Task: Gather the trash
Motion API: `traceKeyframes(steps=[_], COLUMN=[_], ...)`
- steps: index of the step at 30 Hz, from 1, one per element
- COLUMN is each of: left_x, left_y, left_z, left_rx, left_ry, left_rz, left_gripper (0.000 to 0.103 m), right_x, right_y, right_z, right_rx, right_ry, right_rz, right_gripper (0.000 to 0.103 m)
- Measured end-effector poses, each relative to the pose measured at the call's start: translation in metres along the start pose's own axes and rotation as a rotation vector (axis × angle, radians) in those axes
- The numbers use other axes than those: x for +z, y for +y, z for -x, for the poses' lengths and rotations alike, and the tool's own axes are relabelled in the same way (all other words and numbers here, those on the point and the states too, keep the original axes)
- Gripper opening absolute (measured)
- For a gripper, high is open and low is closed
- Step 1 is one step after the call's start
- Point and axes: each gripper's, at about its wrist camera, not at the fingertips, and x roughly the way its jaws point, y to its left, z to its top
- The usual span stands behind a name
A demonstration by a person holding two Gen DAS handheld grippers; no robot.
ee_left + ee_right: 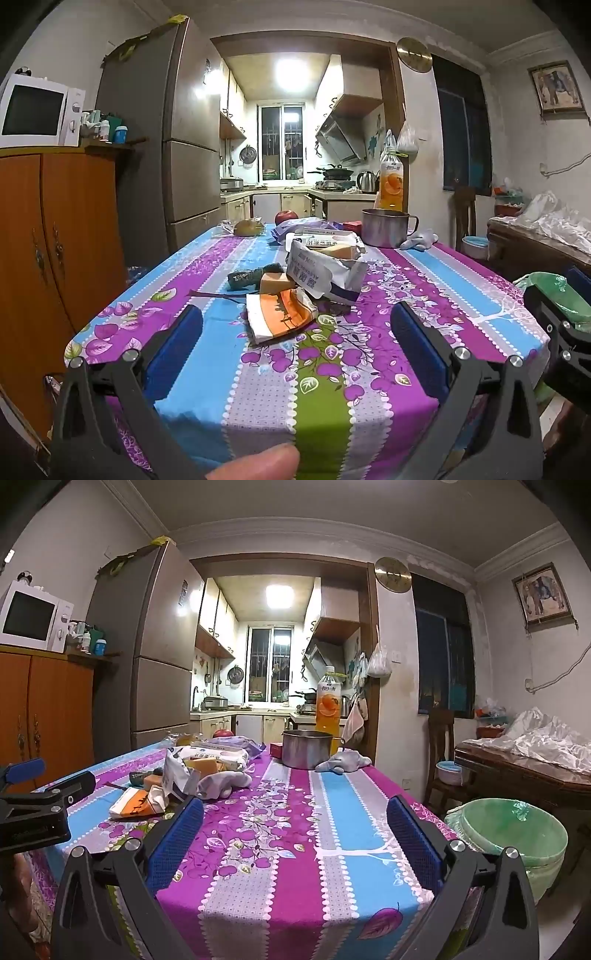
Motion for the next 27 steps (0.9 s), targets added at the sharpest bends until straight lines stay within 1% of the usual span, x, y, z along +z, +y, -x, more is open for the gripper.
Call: traceKeyframes(steps=[27], left_x=[0.0004], left_y=[0.0012], left_z=[-0.0055], left_rx=[0.001], left_ry=[0.012], left_rz=[0.000], left_gripper=[0.098], right_x=[-0.0028], right_y=[-0.0009], right_z=[-0.0076], right_rx=[0.005], right_ry=[0.016], right_rz=[-0.003], right_gripper=[0.099])
